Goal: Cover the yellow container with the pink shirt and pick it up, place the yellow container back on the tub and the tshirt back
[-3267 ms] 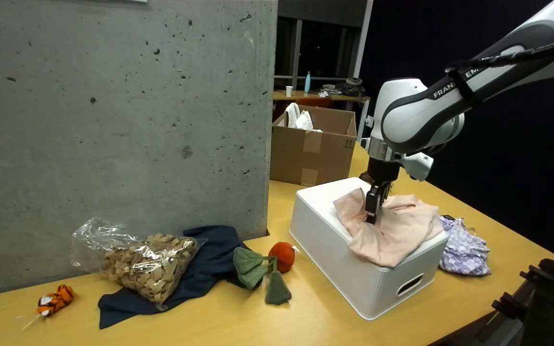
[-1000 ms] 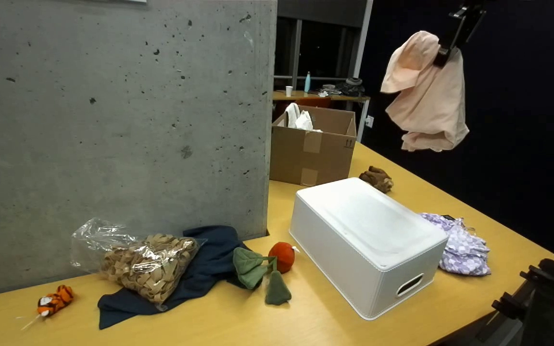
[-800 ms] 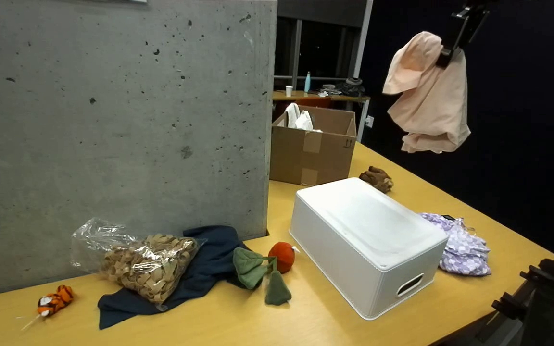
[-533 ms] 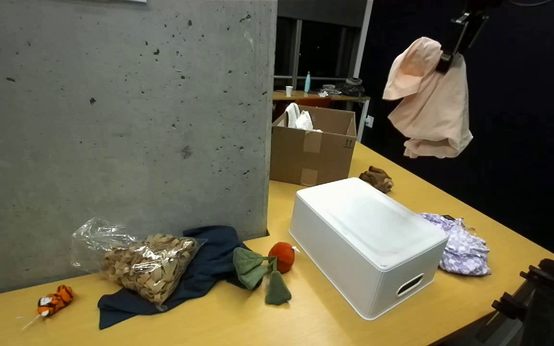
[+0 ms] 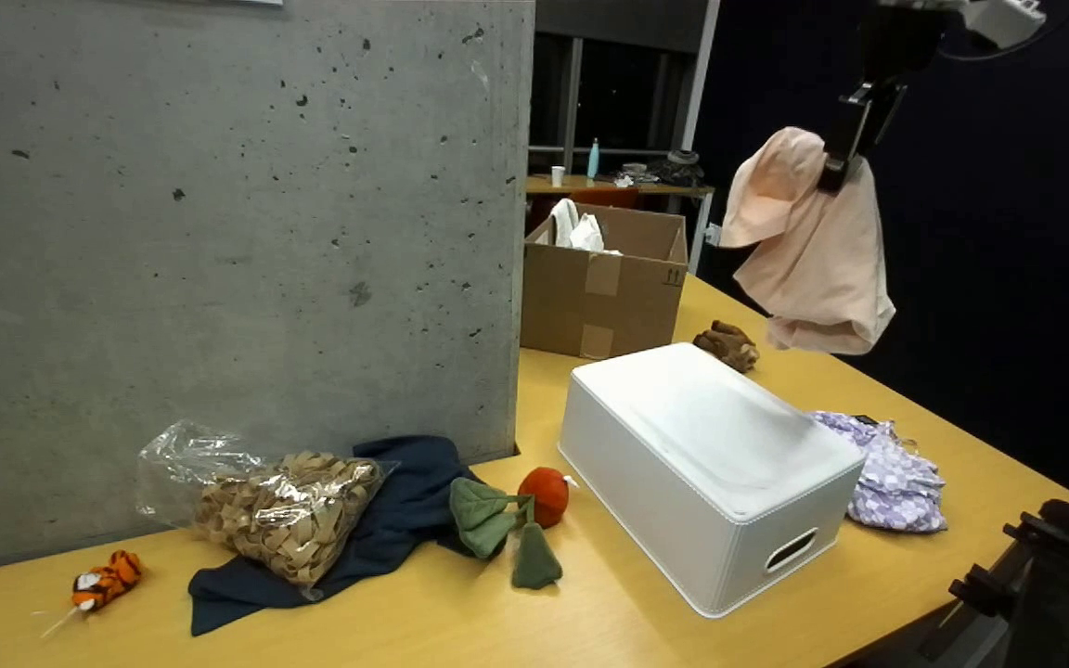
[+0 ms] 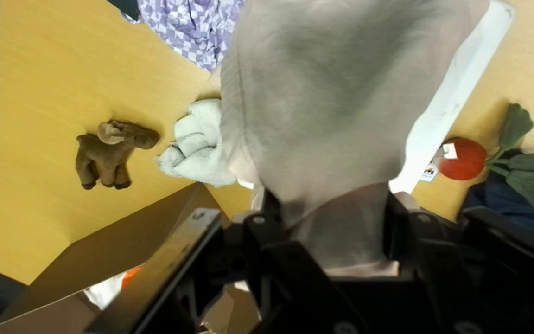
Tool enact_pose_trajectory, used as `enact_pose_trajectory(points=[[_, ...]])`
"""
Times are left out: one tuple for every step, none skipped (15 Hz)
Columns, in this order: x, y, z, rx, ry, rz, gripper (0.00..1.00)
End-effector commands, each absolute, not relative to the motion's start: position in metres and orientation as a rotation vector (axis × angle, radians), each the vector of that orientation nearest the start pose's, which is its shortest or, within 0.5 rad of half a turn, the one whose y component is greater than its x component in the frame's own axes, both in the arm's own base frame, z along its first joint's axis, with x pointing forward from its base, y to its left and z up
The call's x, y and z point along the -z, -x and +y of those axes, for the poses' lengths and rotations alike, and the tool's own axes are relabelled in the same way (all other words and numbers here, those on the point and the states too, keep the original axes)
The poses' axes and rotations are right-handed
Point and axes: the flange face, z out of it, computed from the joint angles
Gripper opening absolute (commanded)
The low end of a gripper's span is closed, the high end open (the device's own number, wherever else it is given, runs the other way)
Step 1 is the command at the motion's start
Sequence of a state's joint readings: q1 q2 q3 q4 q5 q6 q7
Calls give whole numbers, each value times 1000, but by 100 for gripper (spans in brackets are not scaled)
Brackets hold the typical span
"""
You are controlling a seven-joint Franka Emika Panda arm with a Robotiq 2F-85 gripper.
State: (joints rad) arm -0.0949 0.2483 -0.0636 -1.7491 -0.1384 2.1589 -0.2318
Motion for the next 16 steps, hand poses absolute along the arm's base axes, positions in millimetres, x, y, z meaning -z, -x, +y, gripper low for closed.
enact_pose_trajectory(points=[[-401, -649, -81, 136, 3286, -286, 24], [-385, -653, -75, 108, 3279, -310, 24], [-367, -655, -70, 67, 3274, -323, 24], [-349, -658, -66, 29, 3267, -337, 24], [-329, -662, -64, -12, 3264, -342, 24], [-313, -663, -64, -47, 3259, -349, 24], [-293, -667, -64, -78, 3255, -353, 24], [-277, -668, -65, -109, 3250, -358, 24], [-259, -671, -66, -143, 3243, -360, 24], [-243, -674, -67, -174, 3238, -361, 24], [-229, -677, -68, -203, 3232, -362, 24], [-216, -679, -69, -226, 3228, -358, 24], [-206, -682, -70, -242, 3224, -359, 24], [-196, -684, -72, -257, 3220, -357, 24], [-186, -687, -73, -270, 3217, -355, 24], [-179, -688, -75, -284, 3218, -348, 24]])
